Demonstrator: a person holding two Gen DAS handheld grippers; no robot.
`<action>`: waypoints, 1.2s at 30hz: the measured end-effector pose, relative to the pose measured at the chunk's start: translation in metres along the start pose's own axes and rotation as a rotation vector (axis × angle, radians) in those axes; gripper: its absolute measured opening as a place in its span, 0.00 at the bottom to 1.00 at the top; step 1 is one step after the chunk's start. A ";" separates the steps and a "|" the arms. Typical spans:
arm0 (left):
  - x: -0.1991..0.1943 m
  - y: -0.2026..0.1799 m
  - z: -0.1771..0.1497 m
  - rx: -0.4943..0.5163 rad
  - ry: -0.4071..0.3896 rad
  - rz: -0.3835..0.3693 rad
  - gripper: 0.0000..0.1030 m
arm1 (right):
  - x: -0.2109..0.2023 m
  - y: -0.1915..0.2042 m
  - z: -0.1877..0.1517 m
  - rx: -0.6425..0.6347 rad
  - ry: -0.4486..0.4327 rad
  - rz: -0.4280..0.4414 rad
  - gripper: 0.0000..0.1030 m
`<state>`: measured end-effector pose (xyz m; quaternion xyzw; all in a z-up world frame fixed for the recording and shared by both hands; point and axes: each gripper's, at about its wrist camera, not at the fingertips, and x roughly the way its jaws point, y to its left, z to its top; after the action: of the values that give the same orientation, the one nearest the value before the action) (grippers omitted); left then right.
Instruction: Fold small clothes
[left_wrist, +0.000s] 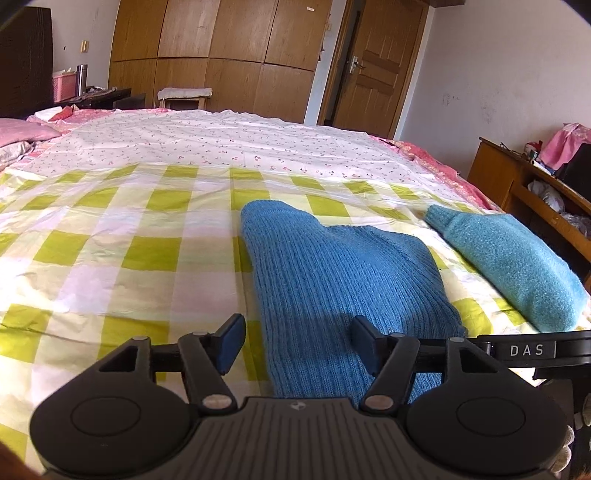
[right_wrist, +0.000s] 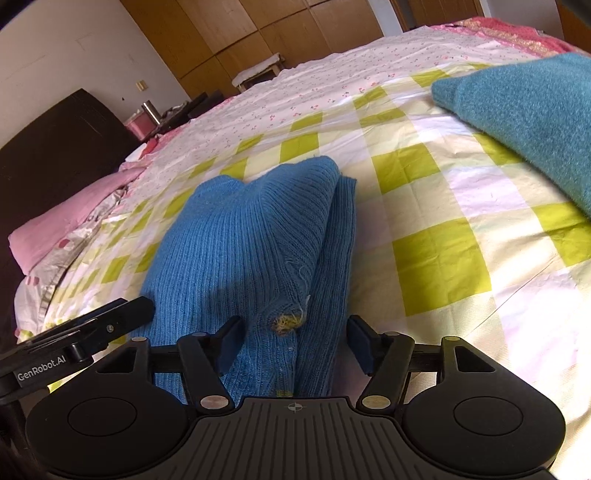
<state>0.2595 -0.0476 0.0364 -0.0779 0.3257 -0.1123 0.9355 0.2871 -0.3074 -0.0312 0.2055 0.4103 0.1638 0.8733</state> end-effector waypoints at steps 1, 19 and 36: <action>0.003 0.000 -0.001 0.000 0.005 0.001 0.68 | 0.002 -0.001 0.000 0.009 -0.002 0.011 0.60; 0.003 -0.019 -0.010 0.069 0.012 0.013 0.67 | 0.003 0.007 -0.003 0.003 0.020 0.025 0.50; 0.006 -0.015 -0.012 0.067 0.021 0.009 0.69 | 0.005 0.008 -0.004 -0.012 0.020 0.021 0.50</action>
<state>0.2542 -0.0649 0.0264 -0.0438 0.3321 -0.1198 0.9346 0.2860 -0.2976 -0.0326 0.2031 0.4157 0.1774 0.8686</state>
